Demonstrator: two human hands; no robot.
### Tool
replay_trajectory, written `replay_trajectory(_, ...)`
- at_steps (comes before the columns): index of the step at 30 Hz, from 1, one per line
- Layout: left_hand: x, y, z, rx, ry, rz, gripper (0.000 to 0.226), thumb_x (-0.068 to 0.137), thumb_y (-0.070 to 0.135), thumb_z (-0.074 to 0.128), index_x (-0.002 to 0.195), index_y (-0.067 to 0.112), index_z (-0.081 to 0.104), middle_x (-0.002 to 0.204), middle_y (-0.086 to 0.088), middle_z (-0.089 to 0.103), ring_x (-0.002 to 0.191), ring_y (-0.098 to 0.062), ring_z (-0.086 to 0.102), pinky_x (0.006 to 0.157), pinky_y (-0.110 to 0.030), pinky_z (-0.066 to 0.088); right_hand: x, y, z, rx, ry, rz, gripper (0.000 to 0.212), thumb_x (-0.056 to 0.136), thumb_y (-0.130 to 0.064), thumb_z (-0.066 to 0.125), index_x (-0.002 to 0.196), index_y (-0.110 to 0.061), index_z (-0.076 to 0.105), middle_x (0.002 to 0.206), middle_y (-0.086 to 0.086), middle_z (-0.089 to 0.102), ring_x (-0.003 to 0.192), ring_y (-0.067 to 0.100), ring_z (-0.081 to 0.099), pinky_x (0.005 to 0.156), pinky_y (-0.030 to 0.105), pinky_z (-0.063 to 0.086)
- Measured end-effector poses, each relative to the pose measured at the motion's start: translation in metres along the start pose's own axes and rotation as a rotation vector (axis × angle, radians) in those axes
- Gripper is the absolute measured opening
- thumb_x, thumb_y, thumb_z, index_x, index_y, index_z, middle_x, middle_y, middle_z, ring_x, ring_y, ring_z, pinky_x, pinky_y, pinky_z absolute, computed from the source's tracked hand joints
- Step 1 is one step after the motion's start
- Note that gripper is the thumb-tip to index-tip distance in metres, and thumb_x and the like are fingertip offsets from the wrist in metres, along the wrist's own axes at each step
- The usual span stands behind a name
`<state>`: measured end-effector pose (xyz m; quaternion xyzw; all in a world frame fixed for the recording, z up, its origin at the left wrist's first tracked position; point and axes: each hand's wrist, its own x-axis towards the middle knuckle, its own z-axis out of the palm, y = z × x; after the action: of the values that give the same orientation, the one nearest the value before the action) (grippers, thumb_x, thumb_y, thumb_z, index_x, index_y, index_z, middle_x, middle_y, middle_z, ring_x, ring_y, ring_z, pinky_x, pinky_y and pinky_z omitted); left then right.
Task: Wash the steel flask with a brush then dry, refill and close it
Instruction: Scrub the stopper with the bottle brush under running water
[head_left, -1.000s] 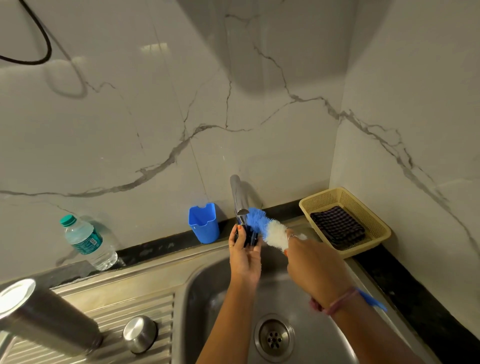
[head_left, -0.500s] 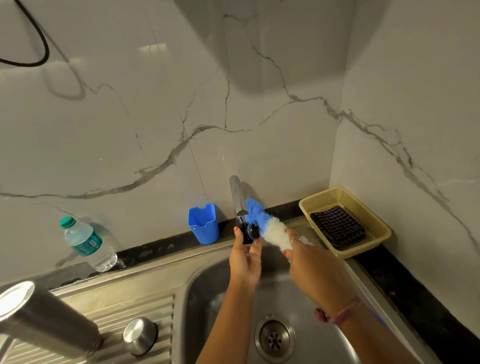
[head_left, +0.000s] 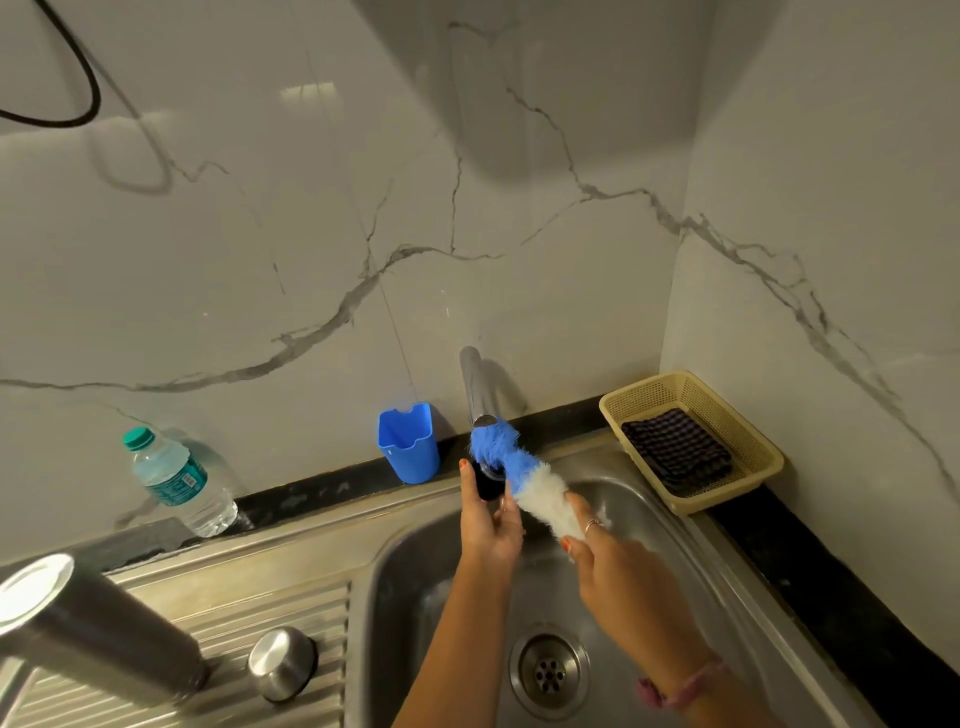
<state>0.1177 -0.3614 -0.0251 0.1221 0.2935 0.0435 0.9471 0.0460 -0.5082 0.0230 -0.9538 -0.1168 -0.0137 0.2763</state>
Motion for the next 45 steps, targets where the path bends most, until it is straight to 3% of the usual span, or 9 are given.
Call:
replay_trajectory(11,-0.003,-0.005,0.001,-0.027,-0.014,-0.030,0.056,0.087,0.029,0.073,0.132,0.001,0.053,0.125,-0.024,0.065,0.110,-0.033,0.069,0.092,-0.046,0.056,0.000,0.008,0.008,0.040,0.043,0.065,0.052,0.101,-0.041,0.031,0.151,-0.034,0.015,0.114,-0.001,0.068,0.096,0.012,0.066,0.074,0.022,0.047)
replay_trajectory(15,-0.002,0.008,0.001,-0.075,0.007,-0.015,0.053,0.088,0.031,0.071,0.130,0.002,0.055,0.120,-0.022,0.065,0.098,-0.032,0.072,0.101,-0.040,0.053,-0.010,0.011,0.010,0.079,0.014,0.017,0.052,0.100,-0.043,0.033,0.150,-0.038,0.017,0.105,-0.004,0.070,0.089,0.010,0.066,0.070,0.020,0.046)
replay_trajectory(19,-0.001,0.016,0.000,-0.073,0.047,-0.016,0.058,0.085,0.033,0.074,0.130,0.001,0.055,0.126,-0.022,0.062,0.101,-0.029,0.070,0.072,-0.033,0.063,-0.023,0.018,0.012,0.120,0.025,0.038,0.054,0.100,-0.043,0.035,0.150,-0.039,0.015,0.106,-0.003,0.069,0.093,0.013,0.065,0.073,0.022,0.046)
replay_trajectory(23,-0.004,0.007,-0.002,-0.073,0.033,-0.055,0.060,0.083,0.029,0.077,0.130,0.001,0.054,0.126,-0.027,0.062,0.113,-0.033,0.067,0.094,-0.038,0.057,-0.008,0.019,0.010,0.127,0.024,0.084,0.053,0.100,-0.040,0.037,0.150,-0.033,0.019,0.119,0.003,0.067,0.101,0.016,0.065,0.085,0.028,0.051)
replay_trajectory(29,-0.001,0.009,-0.003,0.042,0.044,-0.065,0.053,0.089,0.038,0.070,0.125,0.002,0.056,0.122,-0.025,0.065,0.120,-0.034,0.062,0.111,-0.045,0.043,-0.018,0.020,0.015,0.124,0.025,-0.003,0.053,0.099,-0.042,0.038,0.149,-0.037,0.020,0.097,-0.003,0.071,0.083,0.014,0.066,0.066,0.024,0.046)
replay_trajectory(33,-0.005,0.008,-0.003,0.010,0.014,-0.101,0.060,0.087,0.035,0.072,0.135,0.002,0.054,0.130,-0.025,0.061,0.122,-0.030,0.061,0.100,-0.036,0.053,-0.021,0.028,0.014,0.135,0.060,0.013,0.055,0.098,-0.041,0.041,0.149,-0.034,0.023,0.100,0.000,0.072,0.086,0.017,0.068,0.073,0.029,0.051)
replay_trajectory(36,-0.005,0.001,-0.006,0.035,-0.012,-0.110,0.055,0.087,0.032,0.073,0.131,0.003,0.057,0.126,-0.026,0.063,0.123,-0.030,0.061,0.109,-0.035,0.046,-0.010,0.025,0.013,0.120,0.081,0.040,0.053,0.099,-0.041,0.039,0.149,-0.034,0.021,0.110,0.001,0.070,0.095,0.017,0.067,0.078,0.028,0.049)
replay_trajectory(41,-0.007,0.006,-0.003,0.107,-0.022,-0.071,0.043,0.090,0.041,0.067,0.118,0.008,0.064,0.116,-0.021,0.067,0.124,-0.033,0.059,0.107,-0.049,0.046,-0.015,0.025,0.017,0.112,0.050,-0.044,0.051,0.098,-0.047,0.034,0.148,-0.039,0.025,0.096,-0.002,0.071,0.081,0.015,0.067,0.065,0.024,0.046)
replay_trajectory(45,-0.009,0.011,-0.004,0.064,-0.007,-0.085,0.051,0.088,0.041,0.071,0.123,0.007,0.060,0.125,-0.022,0.061,0.124,-0.029,0.060,0.101,-0.042,0.053,-0.011,0.034,0.015,0.177,0.070,0.017,0.050,0.097,-0.043,0.044,0.145,-0.036,0.033,0.098,0.002,0.073,0.083,0.018,0.068,0.068,0.028,0.052)
